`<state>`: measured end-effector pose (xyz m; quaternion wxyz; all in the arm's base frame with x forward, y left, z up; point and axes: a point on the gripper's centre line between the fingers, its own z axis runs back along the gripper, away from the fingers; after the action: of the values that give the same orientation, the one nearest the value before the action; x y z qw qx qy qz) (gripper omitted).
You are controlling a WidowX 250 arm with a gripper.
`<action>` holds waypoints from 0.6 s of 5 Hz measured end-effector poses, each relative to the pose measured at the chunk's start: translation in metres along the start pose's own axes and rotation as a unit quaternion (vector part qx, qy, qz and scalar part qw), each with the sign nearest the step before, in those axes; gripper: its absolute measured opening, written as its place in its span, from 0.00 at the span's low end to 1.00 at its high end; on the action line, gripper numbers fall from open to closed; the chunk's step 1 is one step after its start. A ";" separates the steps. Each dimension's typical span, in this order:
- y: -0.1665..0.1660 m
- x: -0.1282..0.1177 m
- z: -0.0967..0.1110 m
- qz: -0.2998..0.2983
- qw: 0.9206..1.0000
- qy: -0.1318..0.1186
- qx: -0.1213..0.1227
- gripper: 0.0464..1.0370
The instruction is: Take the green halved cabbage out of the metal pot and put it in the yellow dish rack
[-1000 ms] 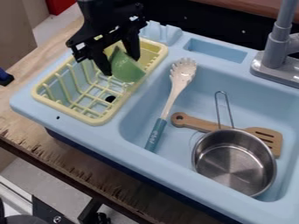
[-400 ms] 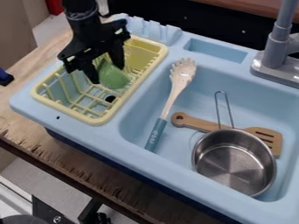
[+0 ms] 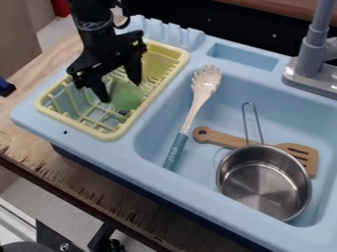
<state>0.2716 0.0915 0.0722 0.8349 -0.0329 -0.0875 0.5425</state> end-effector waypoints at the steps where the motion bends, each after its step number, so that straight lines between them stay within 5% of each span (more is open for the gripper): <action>1: 0.002 -0.005 0.003 -0.005 1.000 0.019 0.003 0.96; 3: -0.008 -0.003 0.032 0.013 0.999 -0.012 -0.028 0.96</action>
<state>0.2714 0.0840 0.1045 0.8252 -0.0512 -0.1124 0.5511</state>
